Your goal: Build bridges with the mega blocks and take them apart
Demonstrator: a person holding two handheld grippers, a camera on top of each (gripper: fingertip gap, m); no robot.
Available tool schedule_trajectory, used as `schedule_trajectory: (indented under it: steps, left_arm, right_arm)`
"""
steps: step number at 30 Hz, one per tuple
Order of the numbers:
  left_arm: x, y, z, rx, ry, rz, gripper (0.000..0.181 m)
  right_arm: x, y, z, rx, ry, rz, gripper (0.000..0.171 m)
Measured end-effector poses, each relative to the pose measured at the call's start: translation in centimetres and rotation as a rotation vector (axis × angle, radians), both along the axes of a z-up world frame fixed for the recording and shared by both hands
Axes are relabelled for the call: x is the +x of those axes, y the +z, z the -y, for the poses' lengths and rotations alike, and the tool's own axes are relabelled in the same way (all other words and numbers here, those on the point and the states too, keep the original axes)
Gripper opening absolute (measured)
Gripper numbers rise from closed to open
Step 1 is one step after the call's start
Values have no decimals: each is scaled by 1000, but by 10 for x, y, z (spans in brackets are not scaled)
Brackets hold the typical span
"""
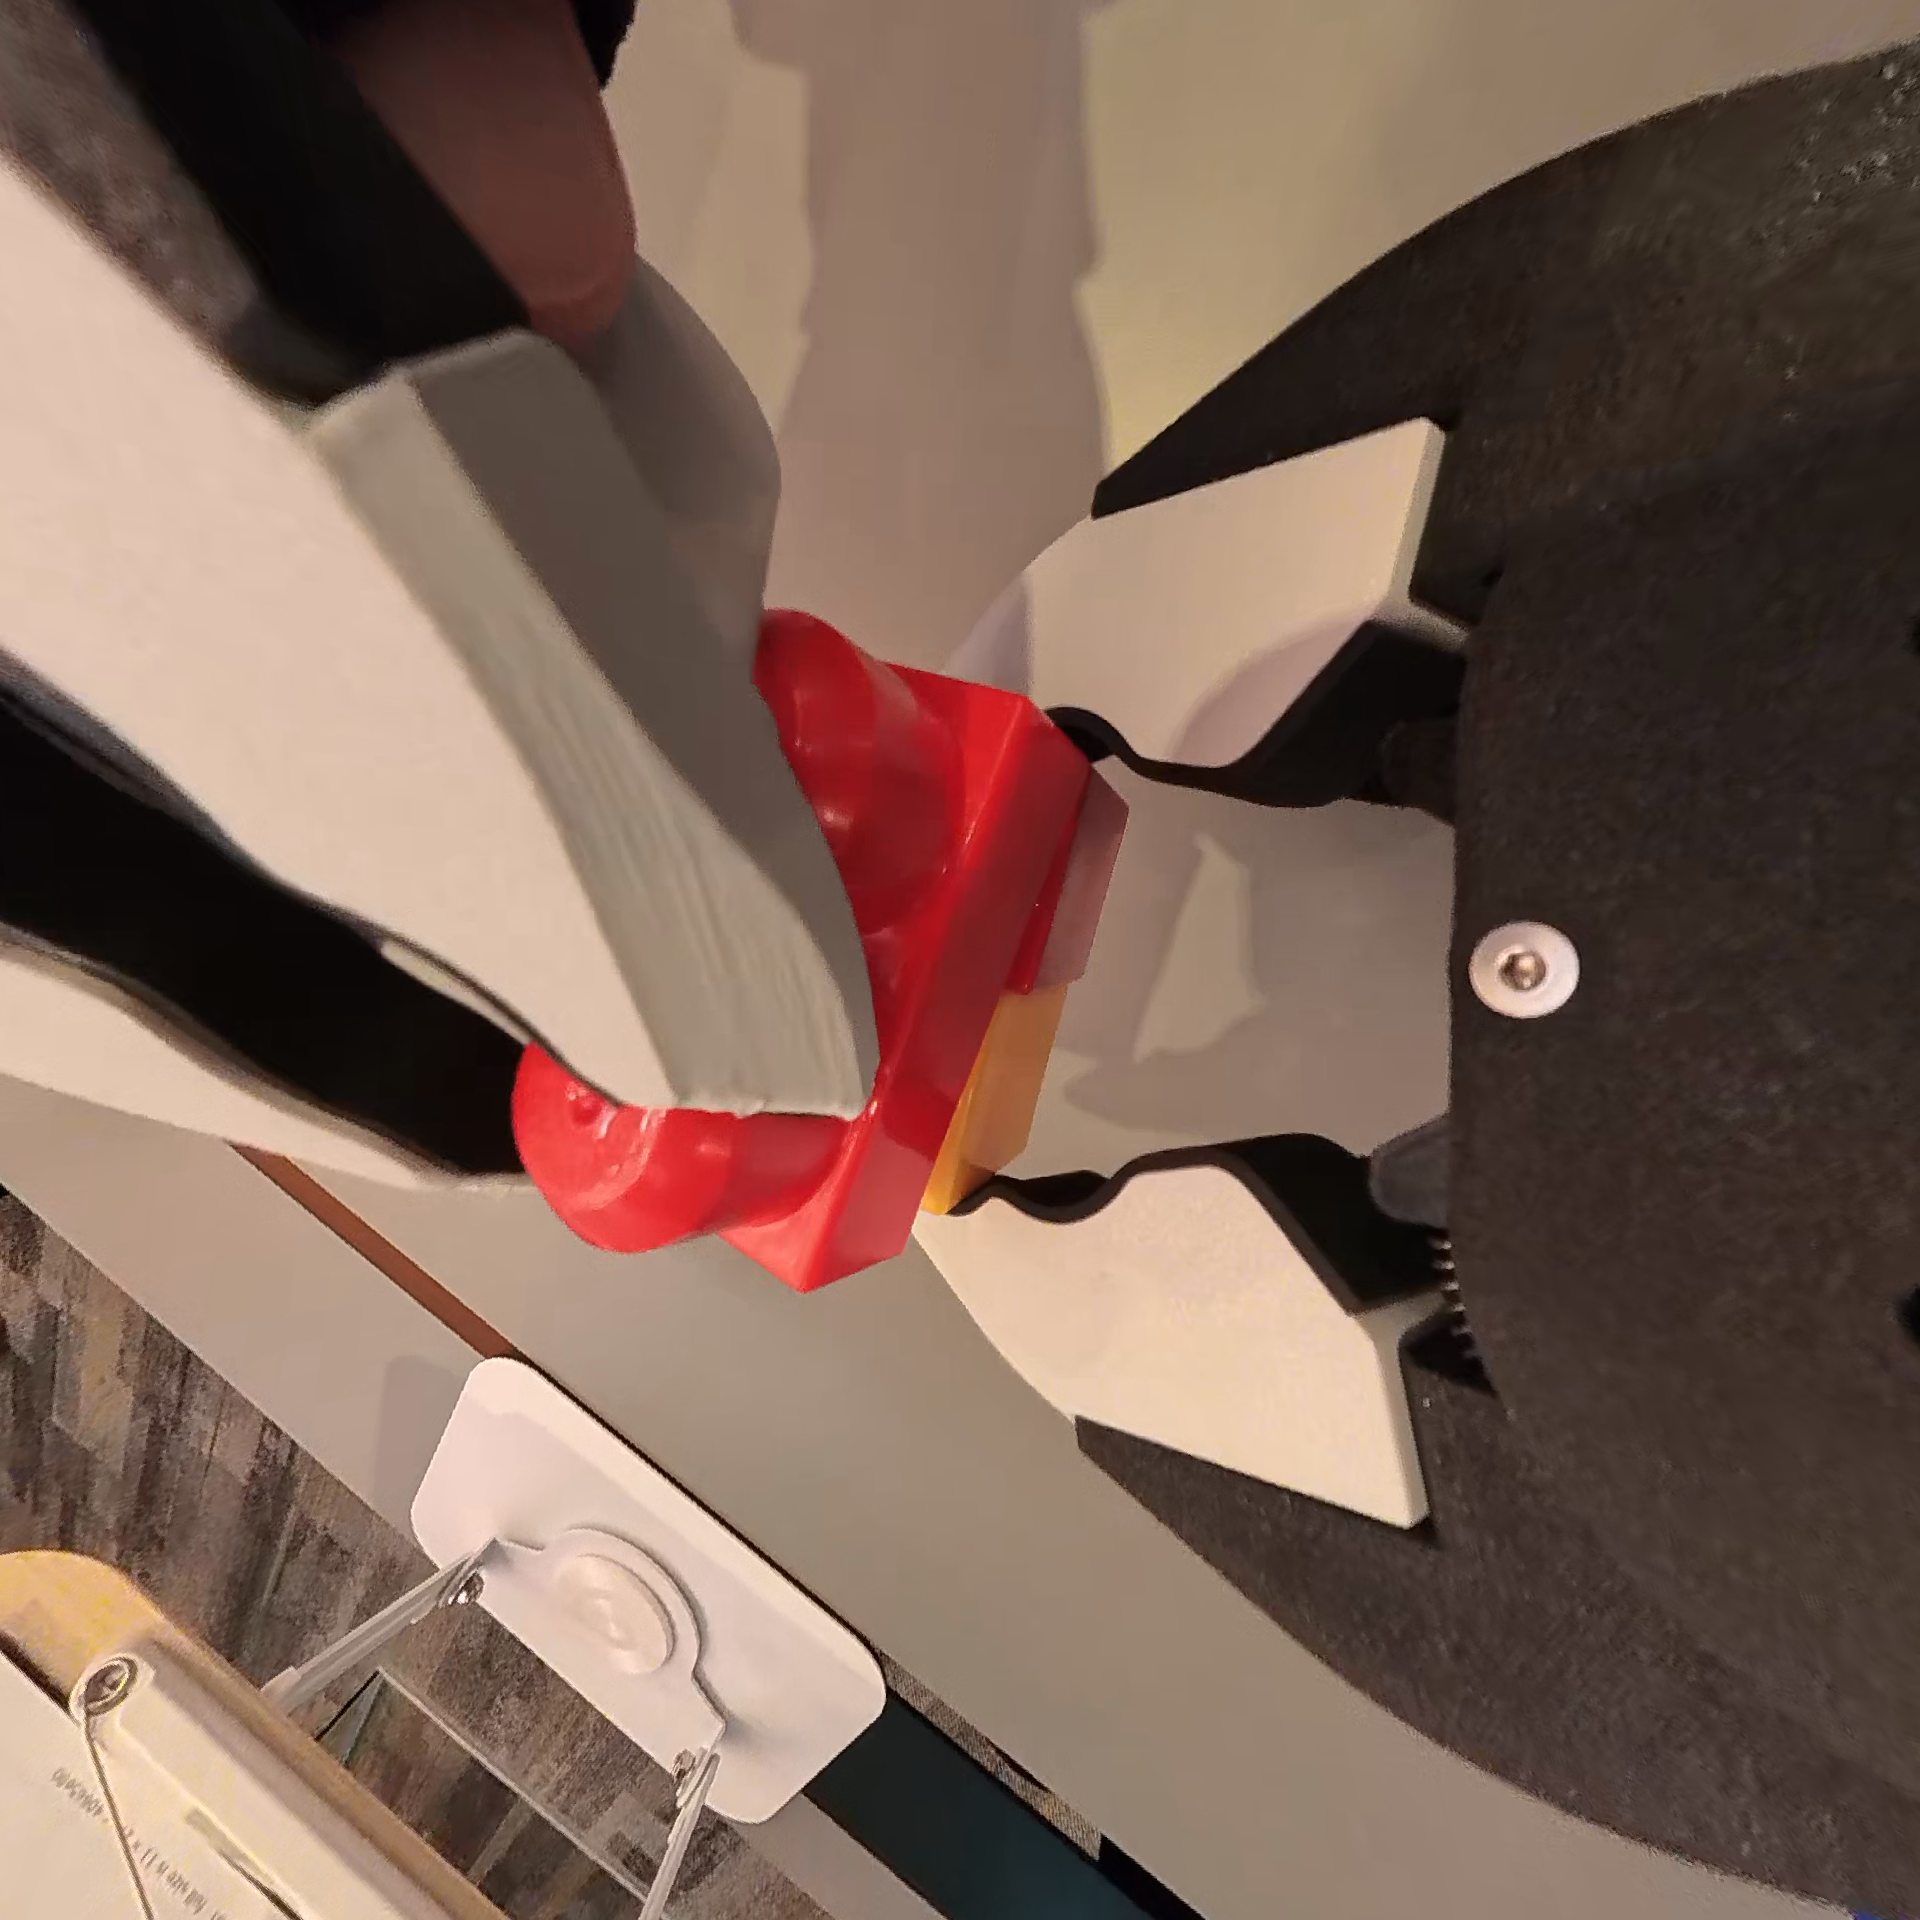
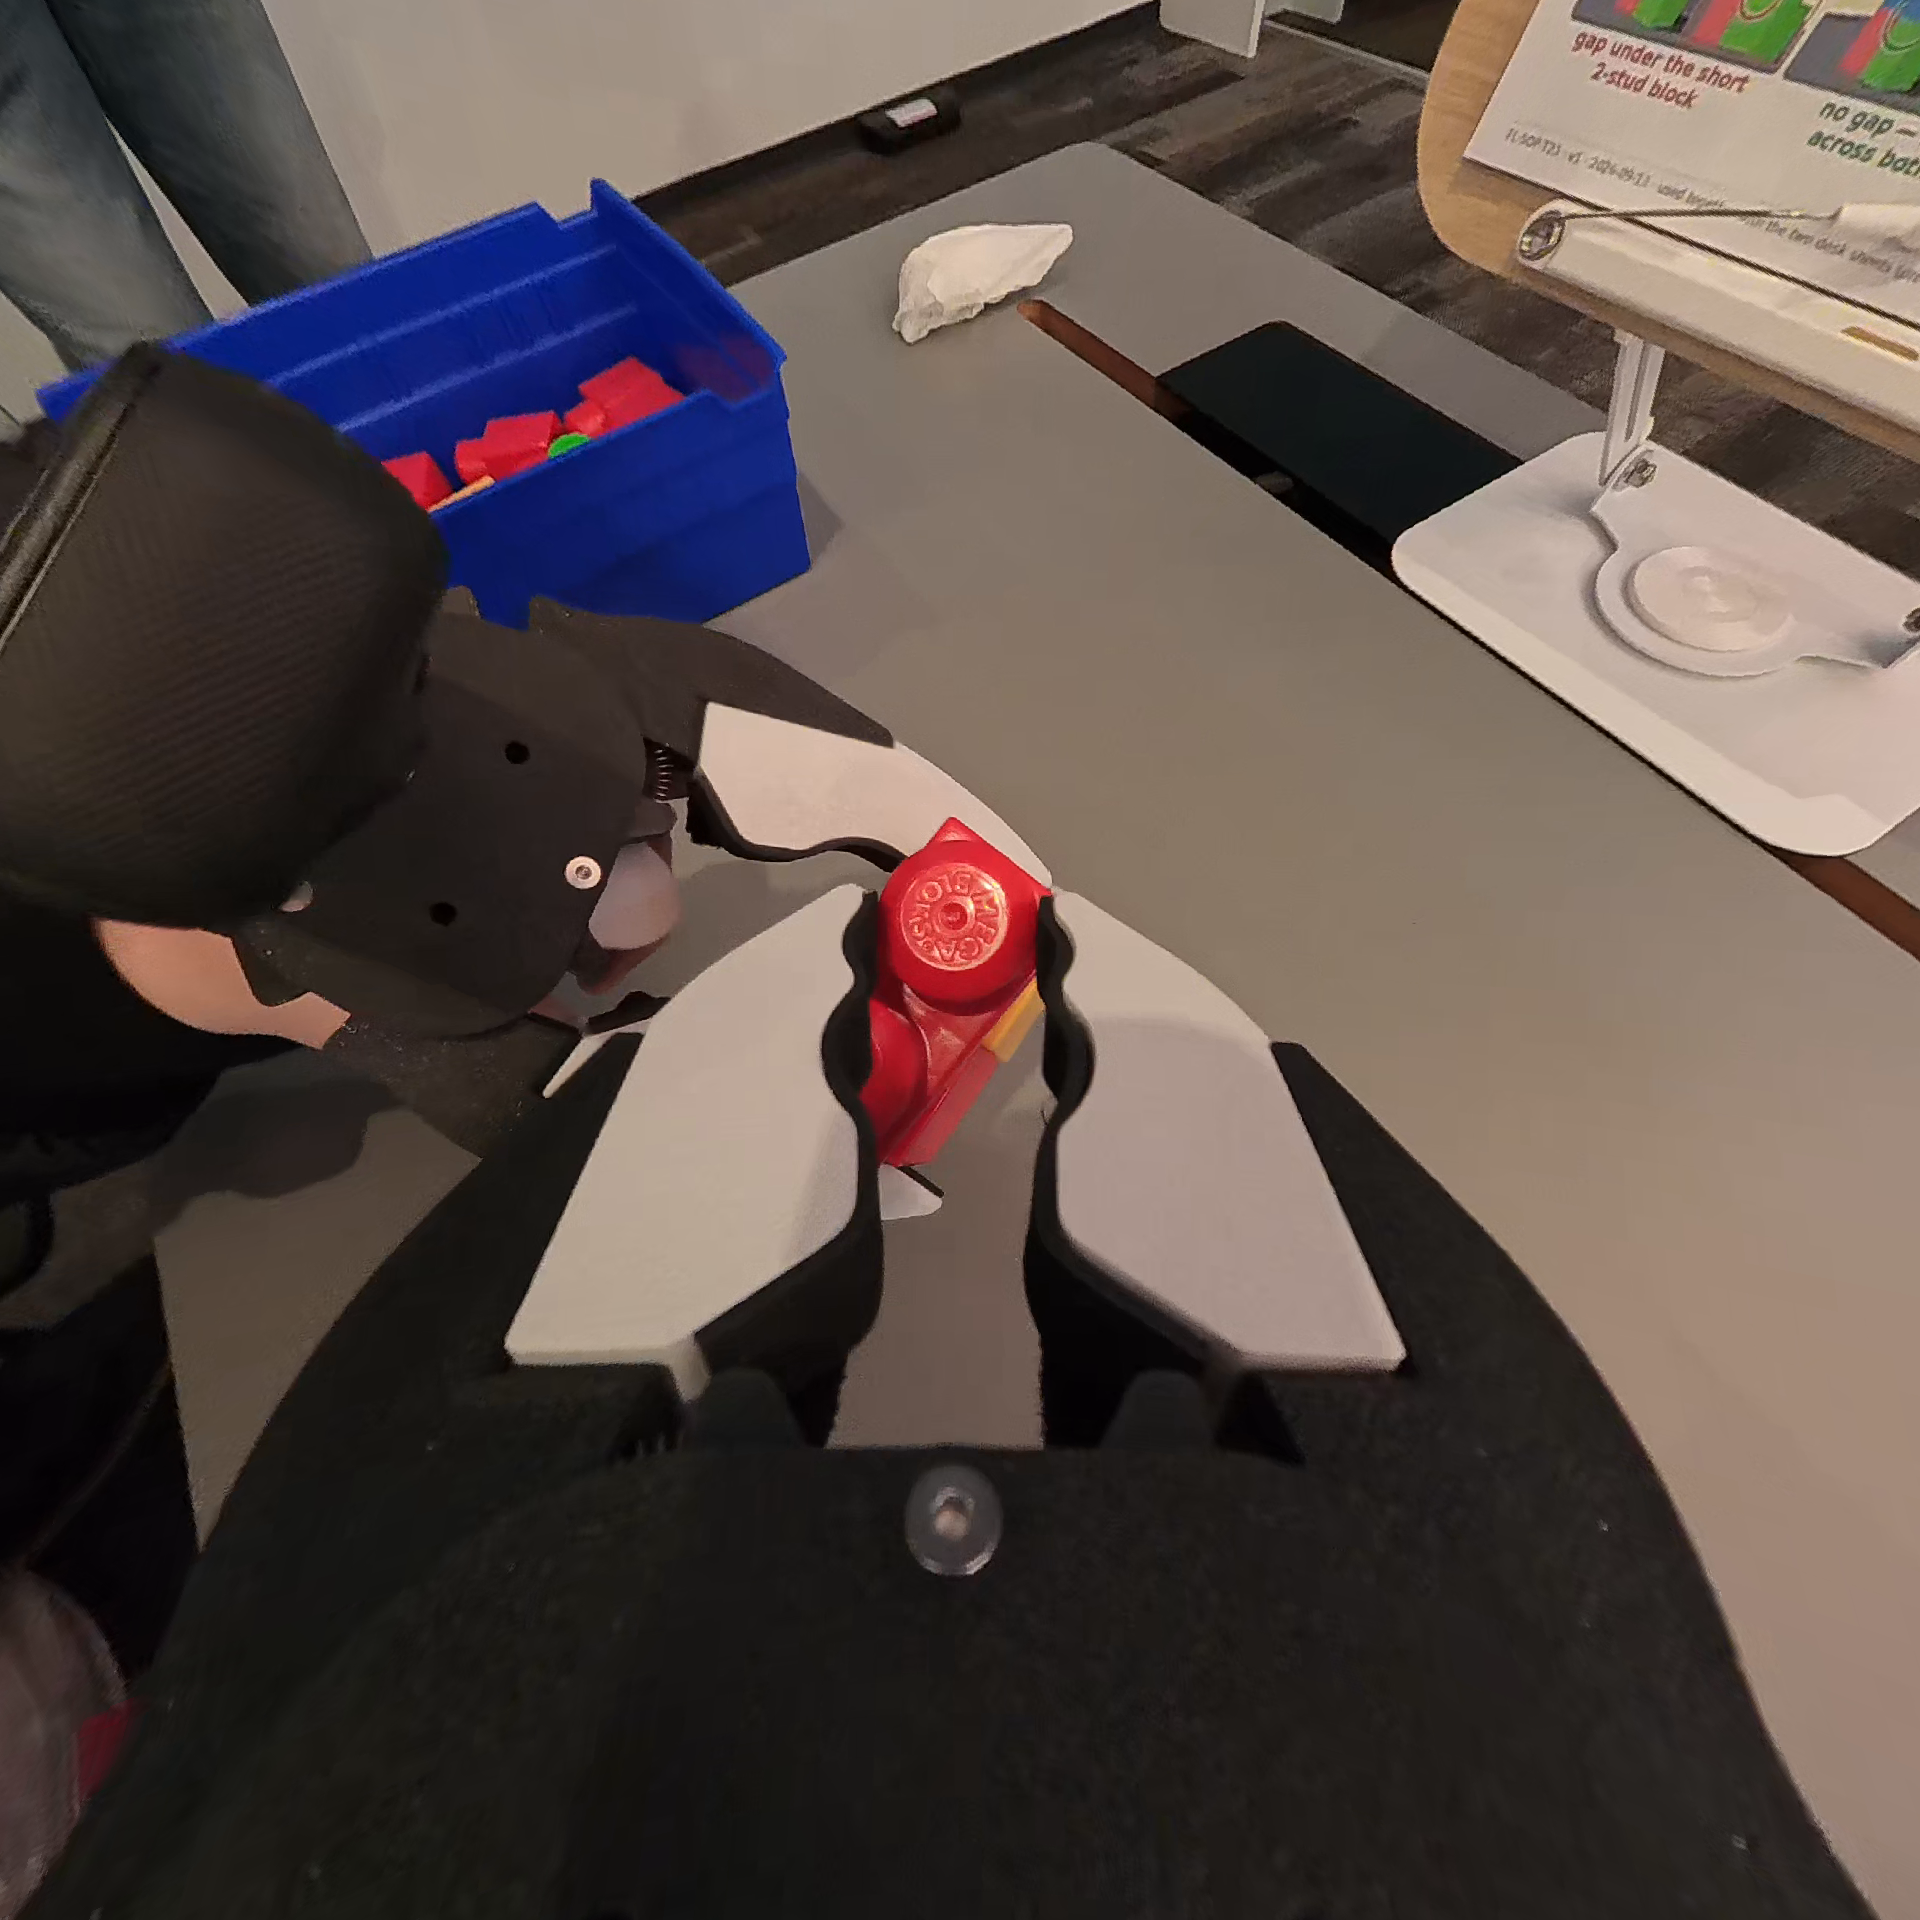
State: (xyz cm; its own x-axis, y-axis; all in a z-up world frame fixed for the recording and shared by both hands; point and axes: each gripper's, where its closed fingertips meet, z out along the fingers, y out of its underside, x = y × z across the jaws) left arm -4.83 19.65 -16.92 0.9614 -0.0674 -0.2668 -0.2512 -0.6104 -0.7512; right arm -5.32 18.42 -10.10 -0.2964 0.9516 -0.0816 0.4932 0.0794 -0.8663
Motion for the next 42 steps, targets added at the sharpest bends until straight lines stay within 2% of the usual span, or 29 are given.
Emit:
schedule_trajectory:
  steps: [7,26,42]
  left_arm:
    - [1,-8,-1,-8,-2,15,79]
    - [7,-6,-5,4,-4,40,78]
    - [8,-7,-7,9,-5,55,79]
  right_arm:
    - [-1,-9,0,60,29,75,28]
    - [2,-9,-2,155,31,178,28]
    - [3,-11,-1,209,10,150,29]
